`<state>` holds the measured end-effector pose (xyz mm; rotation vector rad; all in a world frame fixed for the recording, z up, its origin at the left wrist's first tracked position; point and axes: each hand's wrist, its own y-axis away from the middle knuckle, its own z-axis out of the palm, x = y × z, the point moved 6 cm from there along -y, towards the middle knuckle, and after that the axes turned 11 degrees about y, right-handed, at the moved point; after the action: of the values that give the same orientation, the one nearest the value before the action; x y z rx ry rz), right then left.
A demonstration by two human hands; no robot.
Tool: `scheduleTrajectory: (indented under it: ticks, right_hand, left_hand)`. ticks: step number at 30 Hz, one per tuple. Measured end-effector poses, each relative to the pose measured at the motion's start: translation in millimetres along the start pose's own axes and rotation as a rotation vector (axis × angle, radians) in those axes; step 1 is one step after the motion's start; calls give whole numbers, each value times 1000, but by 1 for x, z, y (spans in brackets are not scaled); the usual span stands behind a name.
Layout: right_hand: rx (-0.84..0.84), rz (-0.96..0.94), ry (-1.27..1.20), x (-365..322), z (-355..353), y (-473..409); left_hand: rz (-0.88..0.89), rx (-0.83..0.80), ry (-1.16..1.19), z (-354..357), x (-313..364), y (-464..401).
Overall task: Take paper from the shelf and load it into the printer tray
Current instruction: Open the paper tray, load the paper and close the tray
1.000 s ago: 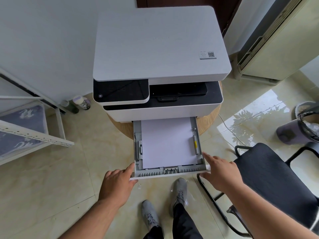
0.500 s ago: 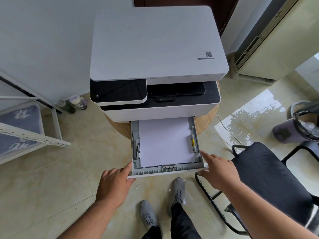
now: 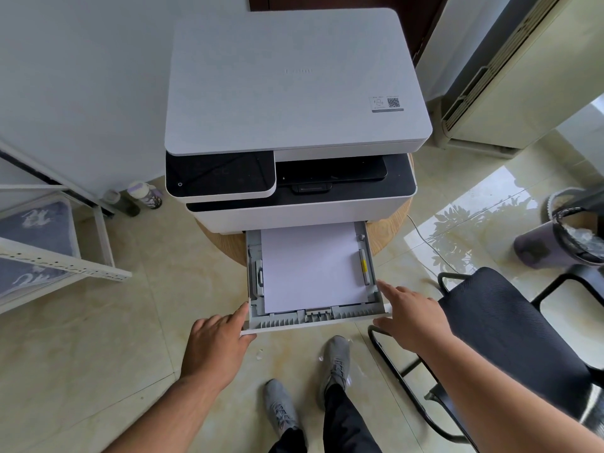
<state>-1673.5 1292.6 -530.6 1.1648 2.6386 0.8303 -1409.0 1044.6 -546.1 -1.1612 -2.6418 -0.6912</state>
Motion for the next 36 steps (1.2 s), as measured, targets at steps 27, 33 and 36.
scheduleTrajectory:
  ticks: [27, 33, 36]
  right_hand:
    - [91, 82, -199, 2, -21, -29]
    - [151, 123, -249, 6, -31, -35]
    - [173, 140, -278, 7, -38, -41]
  left_hand:
    - [-91, 116, 40, -29, -5, -39]
    - [-151, 141, 103, -34, -7, -48]
    - [-158, 155, 130, -40, -3, -57]
